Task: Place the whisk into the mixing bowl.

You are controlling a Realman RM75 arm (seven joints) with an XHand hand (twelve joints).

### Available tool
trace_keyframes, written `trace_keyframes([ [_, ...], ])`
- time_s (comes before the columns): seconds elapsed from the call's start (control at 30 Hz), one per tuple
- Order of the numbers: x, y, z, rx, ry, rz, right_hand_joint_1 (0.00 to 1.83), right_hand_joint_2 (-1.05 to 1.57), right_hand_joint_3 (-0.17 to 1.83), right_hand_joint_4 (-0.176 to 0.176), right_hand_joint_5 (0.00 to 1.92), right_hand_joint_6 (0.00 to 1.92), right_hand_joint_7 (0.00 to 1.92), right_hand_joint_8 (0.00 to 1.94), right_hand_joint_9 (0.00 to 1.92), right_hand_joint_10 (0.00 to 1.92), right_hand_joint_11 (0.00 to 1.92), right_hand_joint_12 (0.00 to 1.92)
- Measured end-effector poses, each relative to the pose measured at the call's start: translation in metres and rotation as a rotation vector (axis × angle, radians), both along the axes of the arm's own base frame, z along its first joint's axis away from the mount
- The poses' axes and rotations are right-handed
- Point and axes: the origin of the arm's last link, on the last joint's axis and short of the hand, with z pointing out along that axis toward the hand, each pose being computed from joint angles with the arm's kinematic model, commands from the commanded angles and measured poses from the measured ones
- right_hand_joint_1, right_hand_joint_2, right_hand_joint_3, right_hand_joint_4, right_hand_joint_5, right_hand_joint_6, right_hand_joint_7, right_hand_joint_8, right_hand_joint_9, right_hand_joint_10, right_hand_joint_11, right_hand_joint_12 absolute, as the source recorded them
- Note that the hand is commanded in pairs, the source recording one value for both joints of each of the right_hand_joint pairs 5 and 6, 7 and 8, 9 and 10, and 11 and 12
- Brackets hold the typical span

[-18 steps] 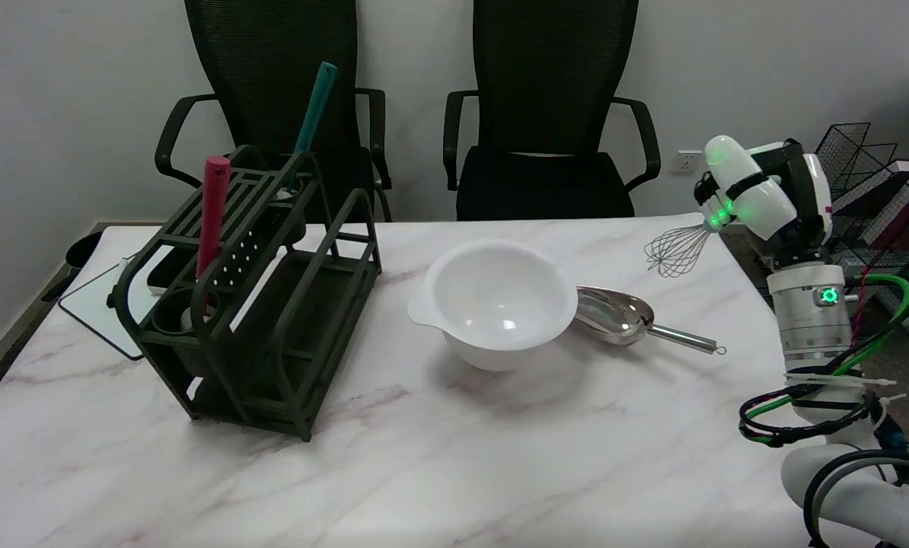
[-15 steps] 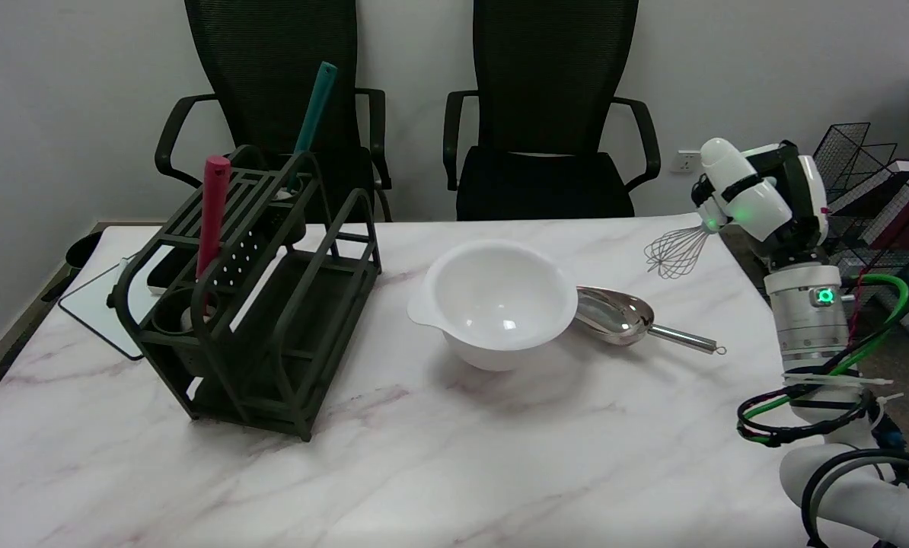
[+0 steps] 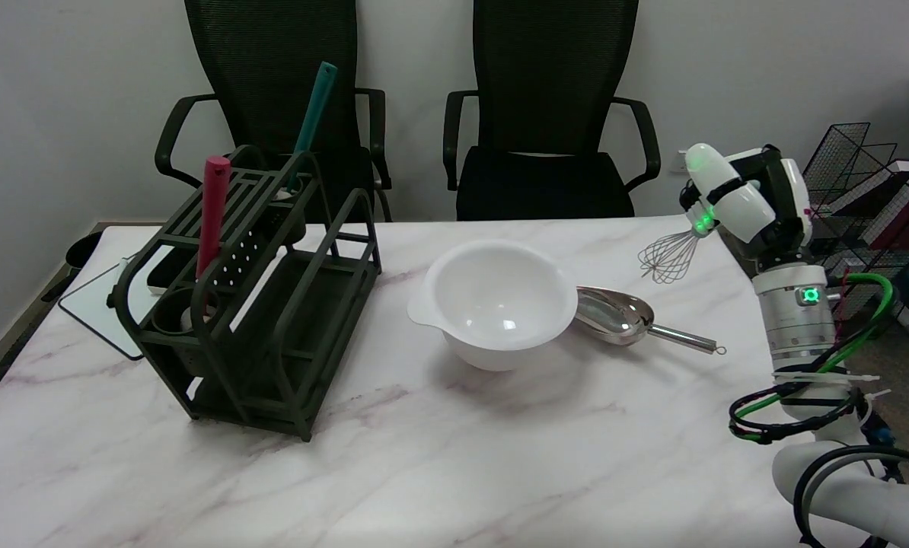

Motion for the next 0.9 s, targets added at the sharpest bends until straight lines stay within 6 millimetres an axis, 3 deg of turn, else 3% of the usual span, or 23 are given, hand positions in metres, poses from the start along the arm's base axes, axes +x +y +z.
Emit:
trace_keyframes([
  [0.47,0.015,-0.022,-0.016,0.085,-0.066,-0.009,1.11,1.39,0.4,0.0,1.92,1.92,1.92,1.92,1.92,1.92,1.92,1.92],
  [0.67,0.035,-0.037,-0.032,0.185,-0.137,0.017,1.12,1.38,0.41,0.0,1.92,1.92,1.92,1.92,1.92,1.92,1.92,1.92],
  [0.9,0.064,-0.052,-0.064,0.363,-0.23,0.043,1.06,1.47,0.38,0.0,1.92,1.92,1.92,1.92,1.92,1.92,1.92,1.92],
])
